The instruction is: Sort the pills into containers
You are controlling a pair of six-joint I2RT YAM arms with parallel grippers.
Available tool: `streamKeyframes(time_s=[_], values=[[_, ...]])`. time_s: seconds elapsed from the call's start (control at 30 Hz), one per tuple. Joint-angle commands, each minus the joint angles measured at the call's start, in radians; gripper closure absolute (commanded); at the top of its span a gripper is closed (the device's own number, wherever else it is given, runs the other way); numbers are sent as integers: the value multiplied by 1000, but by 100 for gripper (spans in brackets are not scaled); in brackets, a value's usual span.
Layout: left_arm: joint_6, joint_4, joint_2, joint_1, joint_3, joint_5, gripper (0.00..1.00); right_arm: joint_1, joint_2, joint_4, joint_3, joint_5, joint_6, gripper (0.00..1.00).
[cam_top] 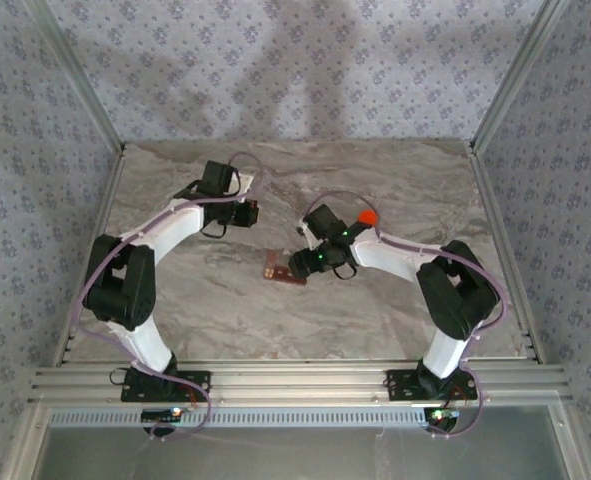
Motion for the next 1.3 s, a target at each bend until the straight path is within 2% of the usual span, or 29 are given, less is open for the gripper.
streamKeyframes(time_s=[0.0, 0.87, 1.27], values=[[9, -49, 20, -18, 38, 36, 100, 9, 28, 6, 19, 24, -2, 22], [31, -133, 148, -118, 95, 32, 100, 29, 106, 23, 27, 14, 8, 25], [47, -194, 126, -141, 69, 42, 100, 28, 120, 22, 20, 18, 36, 27]])
